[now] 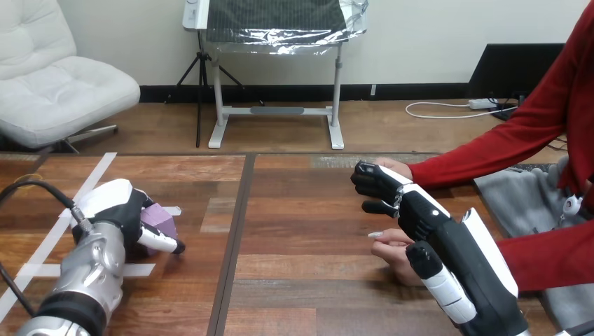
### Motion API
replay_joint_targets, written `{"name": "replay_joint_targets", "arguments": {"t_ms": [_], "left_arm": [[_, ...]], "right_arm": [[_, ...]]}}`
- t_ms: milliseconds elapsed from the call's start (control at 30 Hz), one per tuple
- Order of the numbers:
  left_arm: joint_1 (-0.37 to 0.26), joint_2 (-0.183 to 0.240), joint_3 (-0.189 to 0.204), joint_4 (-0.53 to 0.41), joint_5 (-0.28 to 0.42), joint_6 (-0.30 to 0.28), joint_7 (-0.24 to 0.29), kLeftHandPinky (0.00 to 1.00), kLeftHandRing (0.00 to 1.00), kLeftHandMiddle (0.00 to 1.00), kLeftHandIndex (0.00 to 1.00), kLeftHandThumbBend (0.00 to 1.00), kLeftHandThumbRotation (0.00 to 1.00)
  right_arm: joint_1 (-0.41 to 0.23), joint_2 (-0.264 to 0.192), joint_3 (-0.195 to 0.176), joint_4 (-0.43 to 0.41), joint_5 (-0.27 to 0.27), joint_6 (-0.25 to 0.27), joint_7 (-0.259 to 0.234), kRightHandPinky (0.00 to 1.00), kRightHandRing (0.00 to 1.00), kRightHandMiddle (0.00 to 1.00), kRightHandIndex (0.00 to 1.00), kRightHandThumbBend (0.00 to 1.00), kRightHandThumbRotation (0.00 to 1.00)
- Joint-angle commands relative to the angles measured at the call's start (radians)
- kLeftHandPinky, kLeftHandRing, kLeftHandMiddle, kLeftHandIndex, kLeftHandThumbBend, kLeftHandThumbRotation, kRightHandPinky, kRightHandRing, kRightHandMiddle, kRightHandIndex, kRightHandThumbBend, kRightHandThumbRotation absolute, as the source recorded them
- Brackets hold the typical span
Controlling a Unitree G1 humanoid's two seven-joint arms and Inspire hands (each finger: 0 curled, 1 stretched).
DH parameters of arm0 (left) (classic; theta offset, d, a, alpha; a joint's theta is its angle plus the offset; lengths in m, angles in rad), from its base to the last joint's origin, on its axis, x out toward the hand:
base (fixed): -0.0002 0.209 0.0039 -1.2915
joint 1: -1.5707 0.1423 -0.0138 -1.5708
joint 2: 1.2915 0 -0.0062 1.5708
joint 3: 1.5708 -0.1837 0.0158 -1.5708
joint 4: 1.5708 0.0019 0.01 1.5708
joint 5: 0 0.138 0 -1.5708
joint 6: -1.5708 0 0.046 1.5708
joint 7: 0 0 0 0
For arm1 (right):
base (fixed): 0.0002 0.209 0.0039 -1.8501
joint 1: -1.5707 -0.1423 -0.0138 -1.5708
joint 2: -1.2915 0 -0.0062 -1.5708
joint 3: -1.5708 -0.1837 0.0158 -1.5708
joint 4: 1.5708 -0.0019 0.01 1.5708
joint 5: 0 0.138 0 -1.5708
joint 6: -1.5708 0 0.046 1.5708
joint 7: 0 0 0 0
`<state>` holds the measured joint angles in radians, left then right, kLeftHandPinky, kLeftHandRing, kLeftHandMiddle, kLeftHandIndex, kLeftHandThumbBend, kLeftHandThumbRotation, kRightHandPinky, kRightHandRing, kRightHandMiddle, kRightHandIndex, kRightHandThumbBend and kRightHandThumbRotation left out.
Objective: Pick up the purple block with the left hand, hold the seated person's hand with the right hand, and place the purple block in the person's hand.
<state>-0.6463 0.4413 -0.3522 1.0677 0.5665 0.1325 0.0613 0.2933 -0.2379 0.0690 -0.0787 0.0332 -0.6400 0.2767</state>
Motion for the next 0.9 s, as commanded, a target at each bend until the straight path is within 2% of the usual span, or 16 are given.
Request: {"name": "replay_joint_targets", "arguments": {"t_ms": [0, 133, 400, 733, 867], "left_arm": [[-0.09, -0.002, 0.026, -0.013, -0.015, 0.001, 0.025, 0.43, 0.56, 0.64, 0.67, 0.78, 0.08], [-0.082, 0.0, 0.035, -0.014, -0.026, -0.022, 0.045, 0.38, 0.49, 0.57, 0.62, 0.76, 0.03], [-0.068, -0.001, 0.047, -0.018, -0.043, -0.046, 0.087, 0.31, 0.39, 0.47, 0.51, 0.7, 0.0], [-0.057, 0.002, 0.042, -0.016, -0.044, -0.071, 0.136, 0.27, 0.35, 0.43, 0.46, 0.7, 0.0], [-0.056, 0.004, 0.038, -0.012, -0.039, -0.079, 0.15, 0.29, 0.37, 0.45, 0.46, 0.71, 0.0]], "right_arm": [[-0.044, 0.004, -0.012, -0.059, 0.008, 0.003, -0.007, 0.81, 0.87, 0.87, 0.87, 0.84, 1.0], [-0.046, 0.004, -0.012, -0.053, 0.009, -0.006, -0.005, 0.81, 0.87, 0.87, 0.87, 0.84, 1.0], [-0.048, 0.004, -0.012, -0.047, 0.008, -0.013, -0.005, 0.81, 0.87, 0.87, 0.87, 0.83, 1.0], [-0.05, 0.003, -0.013, -0.044, 0.009, -0.019, -0.004, 0.81, 0.87, 0.87, 0.87, 0.82, 1.0], [-0.048, 0.003, -0.014, -0.047, 0.007, -0.017, -0.005, 0.81, 0.87, 0.87, 0.87, 0.82, 1.0]]}}
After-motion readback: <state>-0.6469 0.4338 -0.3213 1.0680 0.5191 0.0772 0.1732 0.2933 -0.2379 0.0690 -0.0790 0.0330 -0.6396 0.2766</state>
